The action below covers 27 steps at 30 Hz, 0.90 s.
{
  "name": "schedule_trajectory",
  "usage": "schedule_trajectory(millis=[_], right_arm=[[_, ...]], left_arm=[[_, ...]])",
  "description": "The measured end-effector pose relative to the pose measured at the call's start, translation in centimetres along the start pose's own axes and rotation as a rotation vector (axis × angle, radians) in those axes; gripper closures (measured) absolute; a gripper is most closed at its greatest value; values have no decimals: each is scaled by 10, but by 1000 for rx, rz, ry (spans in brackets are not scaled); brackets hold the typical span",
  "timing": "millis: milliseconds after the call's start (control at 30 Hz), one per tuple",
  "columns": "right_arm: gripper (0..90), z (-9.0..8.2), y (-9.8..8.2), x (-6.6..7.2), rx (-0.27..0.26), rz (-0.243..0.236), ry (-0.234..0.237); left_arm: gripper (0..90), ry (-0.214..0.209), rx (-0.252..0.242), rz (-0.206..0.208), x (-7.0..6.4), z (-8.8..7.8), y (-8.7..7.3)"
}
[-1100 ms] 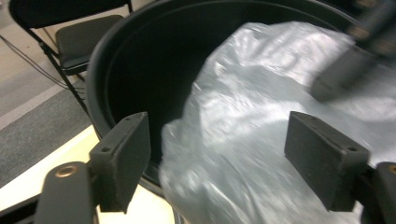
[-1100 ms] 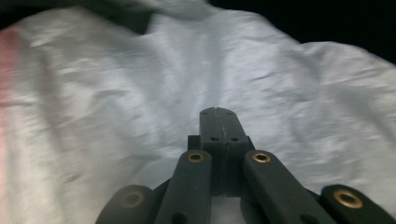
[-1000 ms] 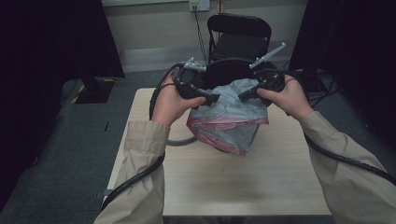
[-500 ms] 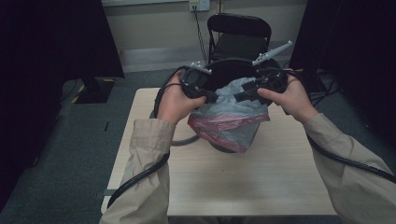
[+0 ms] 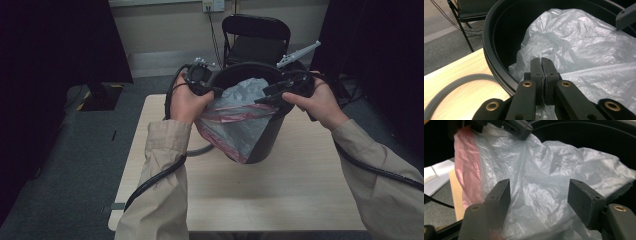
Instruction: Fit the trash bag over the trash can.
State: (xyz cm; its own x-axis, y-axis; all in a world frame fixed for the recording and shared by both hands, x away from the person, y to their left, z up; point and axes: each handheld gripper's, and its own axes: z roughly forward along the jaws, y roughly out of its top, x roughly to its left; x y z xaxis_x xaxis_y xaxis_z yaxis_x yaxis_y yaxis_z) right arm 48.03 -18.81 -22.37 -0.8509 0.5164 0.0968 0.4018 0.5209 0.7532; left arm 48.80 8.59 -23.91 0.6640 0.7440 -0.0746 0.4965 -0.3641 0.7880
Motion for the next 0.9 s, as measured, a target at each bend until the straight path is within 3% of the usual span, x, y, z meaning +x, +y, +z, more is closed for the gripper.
schedule_trajectory(millis=[33,167,367,433,600,800,900], right_arm=[[347,0,-1,-1,2,0,-2],[319,3,-7,-4,0,11,66],[336,9,0,10,-6,-21,152],[361,13,4,16,26,-38,152],[589,19,8,21,69,-16,200],[791,21,9,21,81,4,272],[889,19,11,24,64,-18,241]], left_arm=[[890,-3,5,7,-1,0,0],[890,-17,19,30,-6,0,0],[890,-16,33,49,-11,0,0],[889,-18,35,55,-12,0,1],[888,-24,31,48,-12,0,-1],[885,-45,27,43,-12,-1,-2],[883,-39,27,49,-13,-1,-3]])
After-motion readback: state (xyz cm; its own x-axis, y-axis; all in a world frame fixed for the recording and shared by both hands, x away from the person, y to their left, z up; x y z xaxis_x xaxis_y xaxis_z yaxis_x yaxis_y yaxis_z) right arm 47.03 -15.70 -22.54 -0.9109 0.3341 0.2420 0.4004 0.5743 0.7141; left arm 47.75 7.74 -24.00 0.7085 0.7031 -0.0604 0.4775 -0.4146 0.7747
